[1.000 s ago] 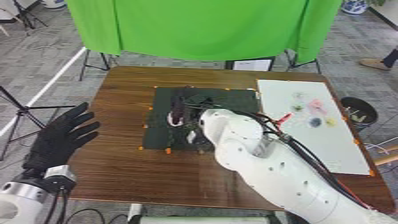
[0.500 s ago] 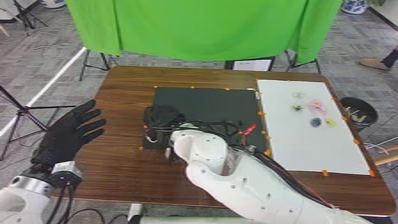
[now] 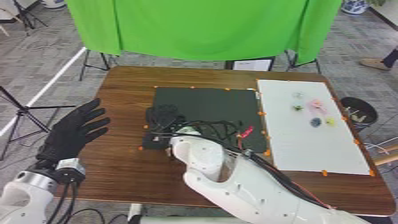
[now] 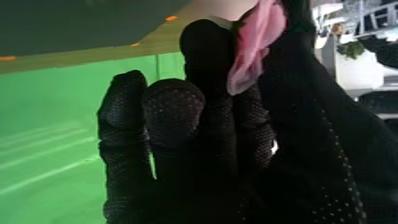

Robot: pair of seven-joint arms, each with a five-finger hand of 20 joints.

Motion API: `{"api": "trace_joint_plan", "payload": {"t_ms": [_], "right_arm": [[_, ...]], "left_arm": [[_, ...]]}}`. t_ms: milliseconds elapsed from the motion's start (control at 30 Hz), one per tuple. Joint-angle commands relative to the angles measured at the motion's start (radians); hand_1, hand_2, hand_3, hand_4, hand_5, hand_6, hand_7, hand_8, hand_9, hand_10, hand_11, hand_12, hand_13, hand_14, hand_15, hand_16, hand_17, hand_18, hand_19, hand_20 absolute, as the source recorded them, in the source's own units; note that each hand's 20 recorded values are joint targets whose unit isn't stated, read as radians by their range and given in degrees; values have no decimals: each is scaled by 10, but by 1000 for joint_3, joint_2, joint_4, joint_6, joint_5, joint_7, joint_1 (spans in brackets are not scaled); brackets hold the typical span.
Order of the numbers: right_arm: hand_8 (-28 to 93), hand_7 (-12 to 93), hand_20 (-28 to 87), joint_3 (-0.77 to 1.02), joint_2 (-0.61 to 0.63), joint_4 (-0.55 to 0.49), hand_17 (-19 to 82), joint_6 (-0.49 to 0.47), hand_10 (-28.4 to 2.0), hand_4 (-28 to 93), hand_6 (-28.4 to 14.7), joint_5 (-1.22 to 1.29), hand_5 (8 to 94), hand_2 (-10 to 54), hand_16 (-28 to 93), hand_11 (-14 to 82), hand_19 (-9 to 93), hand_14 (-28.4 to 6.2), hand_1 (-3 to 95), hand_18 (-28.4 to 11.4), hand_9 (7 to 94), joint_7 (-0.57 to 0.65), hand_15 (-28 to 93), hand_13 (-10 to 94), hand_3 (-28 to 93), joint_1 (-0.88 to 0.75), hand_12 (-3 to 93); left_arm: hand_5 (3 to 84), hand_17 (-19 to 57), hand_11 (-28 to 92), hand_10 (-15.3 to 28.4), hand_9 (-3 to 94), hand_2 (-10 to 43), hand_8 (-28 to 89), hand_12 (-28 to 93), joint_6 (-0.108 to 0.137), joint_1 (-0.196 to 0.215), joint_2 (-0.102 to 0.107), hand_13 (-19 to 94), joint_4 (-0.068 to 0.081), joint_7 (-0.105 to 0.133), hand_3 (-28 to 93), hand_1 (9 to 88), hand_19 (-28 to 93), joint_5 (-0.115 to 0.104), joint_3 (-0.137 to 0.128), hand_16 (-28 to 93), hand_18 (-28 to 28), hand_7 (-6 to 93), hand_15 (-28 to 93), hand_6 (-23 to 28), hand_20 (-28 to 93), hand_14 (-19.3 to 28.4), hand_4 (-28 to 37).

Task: Arrange flowers

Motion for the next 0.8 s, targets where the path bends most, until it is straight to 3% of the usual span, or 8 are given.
{"api": "trace_joint_plan", "payload": {"t_ms": [33, 233, 300, 400, 633, 800], "right_arm": [[41, 522, 477, -7, -6, 13, 272, 19, -52, -283, 20, -29, 623, -95, 370, 240, 762, -50, 448, -187, 775, -25, 739, 685, 811, -2, 542], [23, 504, 478, 5, -4, 6, 264, 4, -53, -283, 20, -28, 591, -95, 371, 194, 757, -51, 437, -185, 753, -45, 739, 665, 807, -11, 503], [-3, 444, 488, 5, -2, 4, 249, 2, -62, -283, 11, -31, 565, -95, 362, 232, 750, -53, 406, -187, 700, -46, 738, 627, 820, -11, 421], [-169, 390, 497, 6, -2, 6, 235, -5, -88, -283, 3, -40, 533, -95, 348, 324, 745, -58, 366, -190, 627, -41, 744, 585, 865, -10, 291], [-176, 365, 499, 7, 2, 8, 221, -14, -98, -283, -8, -66, 500, -95, 343, 321, 742, -65, 351, -193, 587, -12, 752, 548, 871, -7, 251], [-164, 320, 499, 35, 13, -40, 203, -58, -111, -283, -34, -94, 460, -95, 326, 287, 738, -79, 324, -205, 523, 15, 761, 519, 884, -5, 232]], "left_arm": [[271, -101, 192, 114, 229, -21, -104, 179, -15, -11, 9, 168, 9, -19, 698, 238, 389, -8, 10, 4, 202, 185, 317, 42, 109, 159, -283], [271, -101, 192, 114, 229, -21, -104, 179, -18, -16, 9, 168, 12, -23, 699, 238, 389, -8, 14, 4, 203, 186, 318, 42, 109, 159, -283], [272, -101, 191, 114, 229, -20, -104, 178, -17, -16, 10, 168, 12, -21, 699, 239, 389, -8, 16, 4, 203, 186, 318, 42, 109, 159, -283], [271, -101, 192, 114, 229, -20, -104, 179, -16, -14, 9, 169, 11, -22, 699, 239, 389, -8, 14, 4, 202, 187, 319, 42, 109, 159, -283], [271, -101, 193, 114, 229, -20, -104, 178, -17, -11, 5, 168, 11, -18, 699, 240, 388, -7, 13, 2, 202, 186, 319, 42, 108, 160, -283], [271, -101, 192, 114, 229, -20, -105, 177, -6, 25, -15, 168, -3, -2, 700, 239, 388, -4, -7, 2, 202, 187, 319, 42, 109, 160, -283]]}}
